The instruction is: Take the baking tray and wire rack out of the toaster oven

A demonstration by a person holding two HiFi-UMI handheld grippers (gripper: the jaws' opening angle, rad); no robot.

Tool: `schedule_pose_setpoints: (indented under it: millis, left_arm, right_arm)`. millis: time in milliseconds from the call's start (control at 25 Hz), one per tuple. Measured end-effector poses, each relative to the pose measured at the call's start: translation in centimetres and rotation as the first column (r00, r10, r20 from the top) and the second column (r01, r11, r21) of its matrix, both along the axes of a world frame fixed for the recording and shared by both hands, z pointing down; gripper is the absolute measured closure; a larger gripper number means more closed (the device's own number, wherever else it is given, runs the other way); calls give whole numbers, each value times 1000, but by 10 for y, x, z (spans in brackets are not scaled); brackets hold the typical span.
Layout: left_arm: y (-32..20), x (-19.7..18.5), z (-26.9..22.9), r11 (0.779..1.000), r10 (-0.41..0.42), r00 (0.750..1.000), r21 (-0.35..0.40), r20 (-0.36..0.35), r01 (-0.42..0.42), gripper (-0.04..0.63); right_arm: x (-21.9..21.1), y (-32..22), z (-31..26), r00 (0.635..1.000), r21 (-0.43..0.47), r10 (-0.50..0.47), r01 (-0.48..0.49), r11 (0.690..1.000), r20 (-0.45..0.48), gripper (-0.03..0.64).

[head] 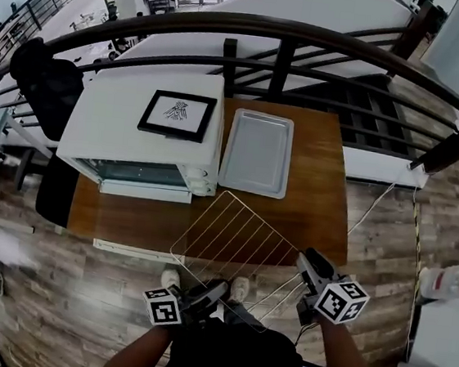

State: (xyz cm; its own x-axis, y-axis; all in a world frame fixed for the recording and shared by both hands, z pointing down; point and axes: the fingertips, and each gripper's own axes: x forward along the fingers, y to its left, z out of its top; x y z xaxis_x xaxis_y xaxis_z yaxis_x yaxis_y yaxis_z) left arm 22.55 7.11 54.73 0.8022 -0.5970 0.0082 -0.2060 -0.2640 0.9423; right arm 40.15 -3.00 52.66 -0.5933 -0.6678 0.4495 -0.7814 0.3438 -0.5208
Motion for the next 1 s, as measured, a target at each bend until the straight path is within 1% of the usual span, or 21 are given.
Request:
schedule_pose_setpoints:
  millis: [80, 120, 200, 320, 480, 640, 720, 840, 920, 1000]
  left_arm:
    - [1, 21, 3, 999, 36, 999, -8, 10, -36, 586]
    - [0, 28, 5, 999, 33, 999, -24, -5, -33, 588]
    - [-5, 35, 14, 997, 10, 999, -76, -31, -13, 588]
    - [-12, 41, 30, 993, 20, 1000, -118, -13, -21, 588]
    - [-17, 50, 47, 984, 91, 996, -156, 0, -90, 588]
    - [-31, 66, 45, 977, 159, 987, -147, 23, -154, 588]
    - [-35, 74, 45, 970, 203, 978, -143, 37, -196, 588]
    - [-42, 88, 45, 951, 281, 958, -148, 51, -271, 586]
    - [-52, 100, 44, 937, 331, 941, -139, 68, -320, 588]
    - [-62, 111, 43, 918, 386, 918, -129, 87, -374, 588]
  right_arm:
    - [16, -1, 7, 1000, -14, 18, -18, 1000, -19, 470]
    - [23, -2, 13, 999, -24, 28, -28, 999, -26, 482]
    - [34, -6, 26, 998, -53, 50, -51, 997, -23, 482]
    - [42, -12, 44, 997, -104, 71, -73, 992, -21, 483]
    - [53, -11, 59, 995, -142, 95, -97, 985, -19, 490]
    - [72, -7, 66, 990, -143, 134, -138, 980, -37, 494]
    - [83, -1, 67, 986, -136, 157, -163, 977, -56, 498]
    - [99, 8, 63, 981, -126, 185, -191, 974, -57, 500]
    - [110, 15, 61, 977, -123, 206, -211, 970, -53, 501]
    - [120, 22, 62, 972, -121, 228, -234, 965, -57, 502]
